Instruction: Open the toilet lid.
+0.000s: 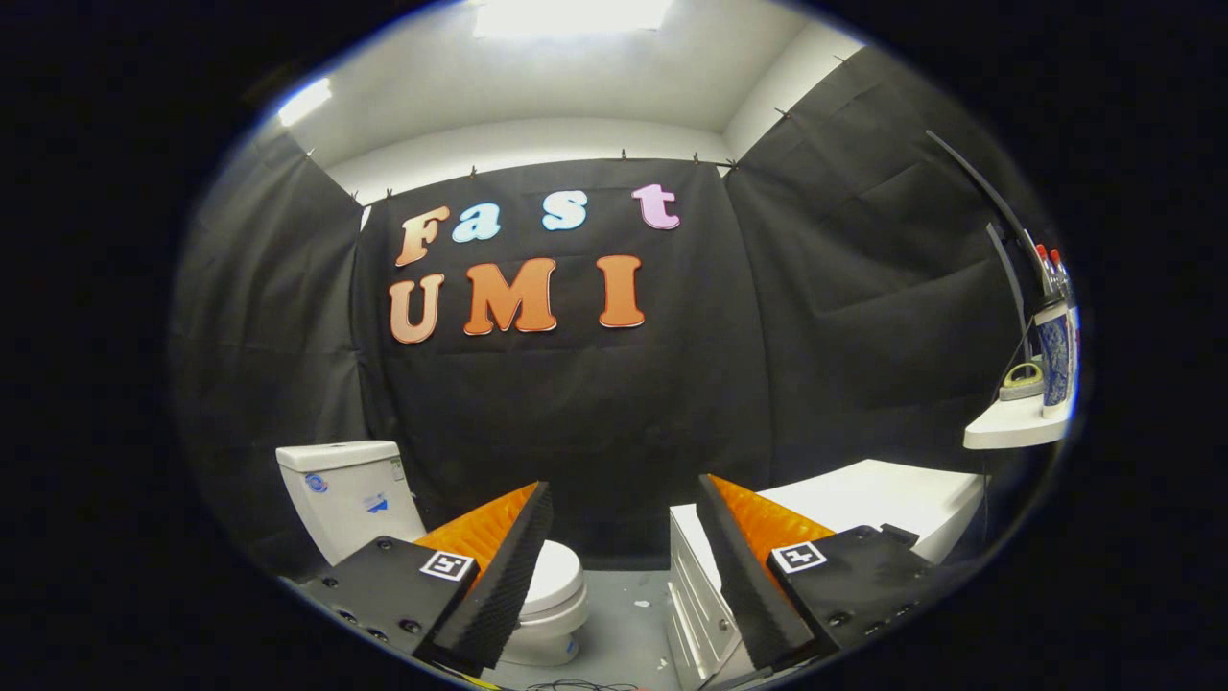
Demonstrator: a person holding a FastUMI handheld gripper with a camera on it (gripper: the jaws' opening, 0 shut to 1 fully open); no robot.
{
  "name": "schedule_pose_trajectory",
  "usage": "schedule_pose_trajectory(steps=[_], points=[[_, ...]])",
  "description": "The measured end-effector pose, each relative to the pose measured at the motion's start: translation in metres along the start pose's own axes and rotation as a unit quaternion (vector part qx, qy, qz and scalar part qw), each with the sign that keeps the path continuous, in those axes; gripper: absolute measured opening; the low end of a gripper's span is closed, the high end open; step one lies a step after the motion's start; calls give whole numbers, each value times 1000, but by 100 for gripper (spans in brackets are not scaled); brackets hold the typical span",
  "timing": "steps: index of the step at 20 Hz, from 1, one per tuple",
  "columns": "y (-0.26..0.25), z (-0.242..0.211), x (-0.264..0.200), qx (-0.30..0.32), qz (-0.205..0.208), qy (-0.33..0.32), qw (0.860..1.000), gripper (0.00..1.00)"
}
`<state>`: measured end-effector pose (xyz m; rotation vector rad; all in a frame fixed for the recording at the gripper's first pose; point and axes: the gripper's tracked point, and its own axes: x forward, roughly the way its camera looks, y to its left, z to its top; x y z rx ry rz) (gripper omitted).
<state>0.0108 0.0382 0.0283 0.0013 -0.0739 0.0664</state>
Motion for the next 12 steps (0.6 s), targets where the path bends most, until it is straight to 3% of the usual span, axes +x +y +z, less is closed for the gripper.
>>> schedule_pose_trajectory(steps=[6,12], points=[[42,53,65,19,24,-54,998,97],[98,52,124,56,75,-50,994,97]])
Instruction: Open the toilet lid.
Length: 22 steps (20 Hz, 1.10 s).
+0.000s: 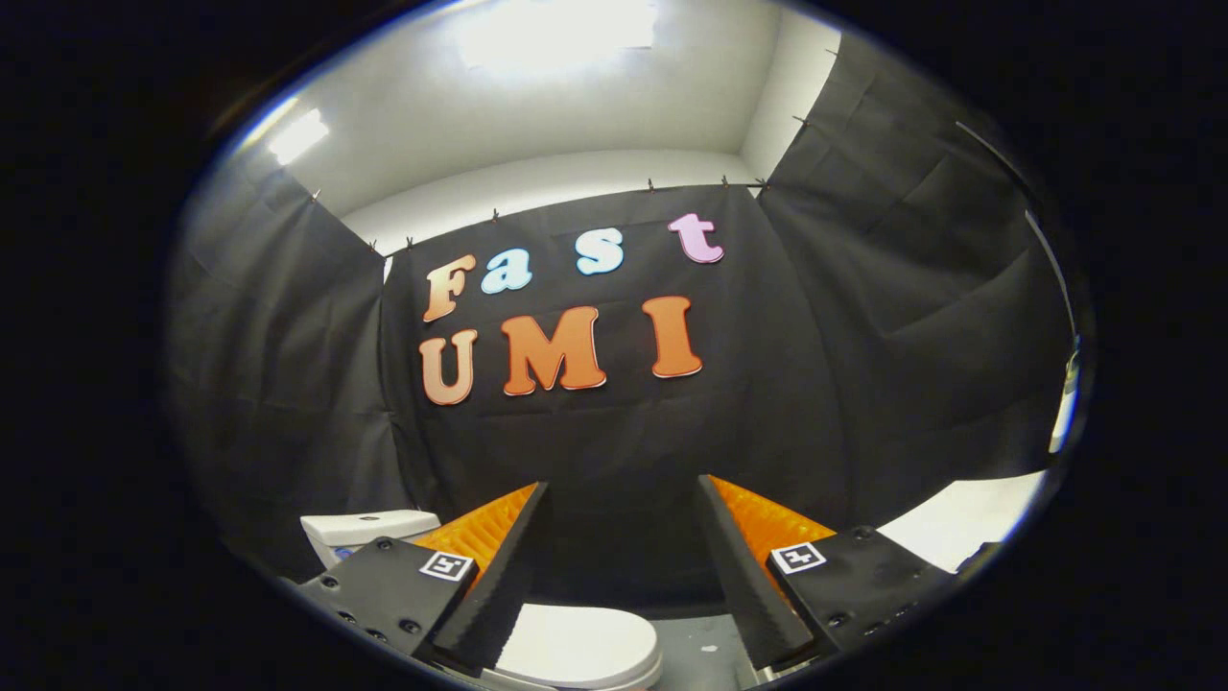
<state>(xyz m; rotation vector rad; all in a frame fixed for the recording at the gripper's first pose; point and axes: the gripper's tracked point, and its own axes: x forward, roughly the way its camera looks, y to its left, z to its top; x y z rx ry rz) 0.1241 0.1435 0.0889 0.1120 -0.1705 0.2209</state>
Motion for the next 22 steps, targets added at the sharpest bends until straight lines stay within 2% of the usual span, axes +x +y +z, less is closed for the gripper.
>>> schedule_pose_trajectory(steps=[4,7,9,12,16,19,22], points=[[38,-67,11,57,47,58,996,97],[59,-128,2,136,75,108,982,98],[64,-168,-8,189,78,137,969,98],[61,-232,-26,252,74,182,948,98],[41,-309,-40,347,33,223,911,98],[19,-383,-62,372,-10,276,886,98],[16,-413,-70,397,-21,311,863,99]])
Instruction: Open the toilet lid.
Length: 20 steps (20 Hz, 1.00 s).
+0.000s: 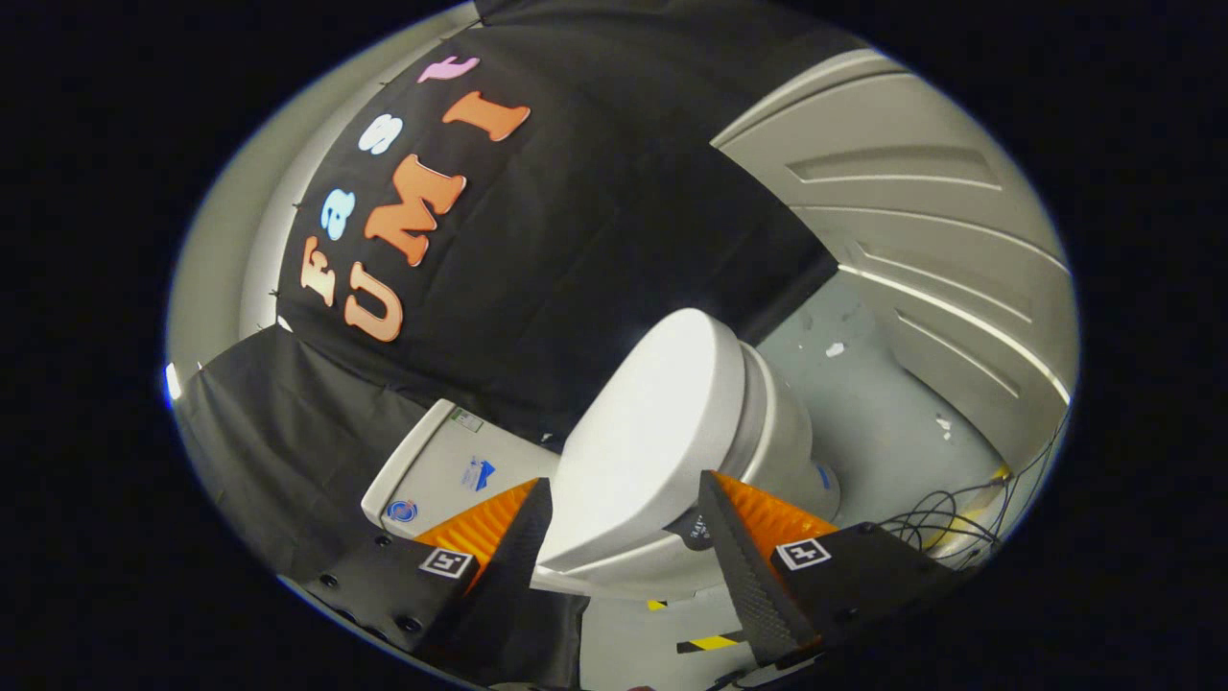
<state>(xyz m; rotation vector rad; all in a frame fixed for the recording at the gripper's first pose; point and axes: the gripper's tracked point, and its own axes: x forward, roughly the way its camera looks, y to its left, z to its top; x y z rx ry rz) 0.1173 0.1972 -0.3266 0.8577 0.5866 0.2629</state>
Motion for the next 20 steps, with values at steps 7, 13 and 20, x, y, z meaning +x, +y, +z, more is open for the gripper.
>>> schedule_pose_trajectory(steps=[7,13,20], points=[[-29,-47,36,109,14,94,989,98],[-77,-42,56,165,-29,84,982,97],[-87,-56,77,161,-35,105,981,87]])
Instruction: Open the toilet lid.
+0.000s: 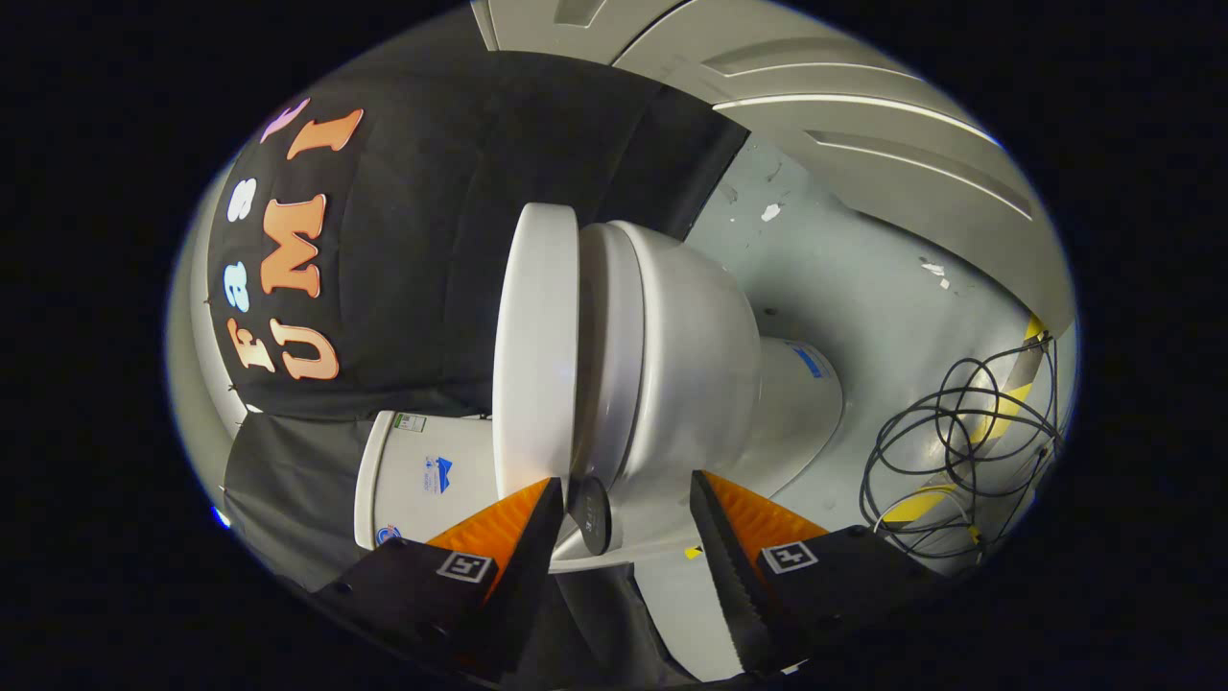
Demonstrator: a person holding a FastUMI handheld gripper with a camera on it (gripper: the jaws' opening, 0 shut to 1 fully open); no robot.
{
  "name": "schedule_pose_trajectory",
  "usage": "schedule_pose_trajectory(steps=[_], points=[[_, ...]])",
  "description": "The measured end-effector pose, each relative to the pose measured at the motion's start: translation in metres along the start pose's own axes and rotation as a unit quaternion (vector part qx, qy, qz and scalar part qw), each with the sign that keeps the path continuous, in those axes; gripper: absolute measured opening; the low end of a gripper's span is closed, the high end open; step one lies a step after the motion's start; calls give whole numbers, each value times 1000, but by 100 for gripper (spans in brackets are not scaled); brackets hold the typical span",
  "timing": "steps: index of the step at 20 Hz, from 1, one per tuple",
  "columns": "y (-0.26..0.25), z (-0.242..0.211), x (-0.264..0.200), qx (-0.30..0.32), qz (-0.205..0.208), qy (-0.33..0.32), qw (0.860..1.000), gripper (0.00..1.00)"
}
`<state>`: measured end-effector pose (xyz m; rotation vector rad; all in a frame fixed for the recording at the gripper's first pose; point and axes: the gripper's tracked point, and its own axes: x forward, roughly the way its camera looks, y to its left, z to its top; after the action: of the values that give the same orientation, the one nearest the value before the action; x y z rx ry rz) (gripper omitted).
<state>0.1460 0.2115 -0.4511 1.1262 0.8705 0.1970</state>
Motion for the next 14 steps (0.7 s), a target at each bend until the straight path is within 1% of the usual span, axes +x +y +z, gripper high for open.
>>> schedule_pose_trajectory(steps=[2,4,6,10,12,13,14], points=[[3,2,-1,-5,9,-2,1000,85],[3,1,1,-11,10,-2,1000,77],[6,2,1,-6,17,0,1000,74],[4,0,8,-8,16,8,1000,56],[4,-1,7,-1,20,12,1000,55],[7,0,9,5,28,11,1000,55],[11,2,7,-3,32,6,999,43]])
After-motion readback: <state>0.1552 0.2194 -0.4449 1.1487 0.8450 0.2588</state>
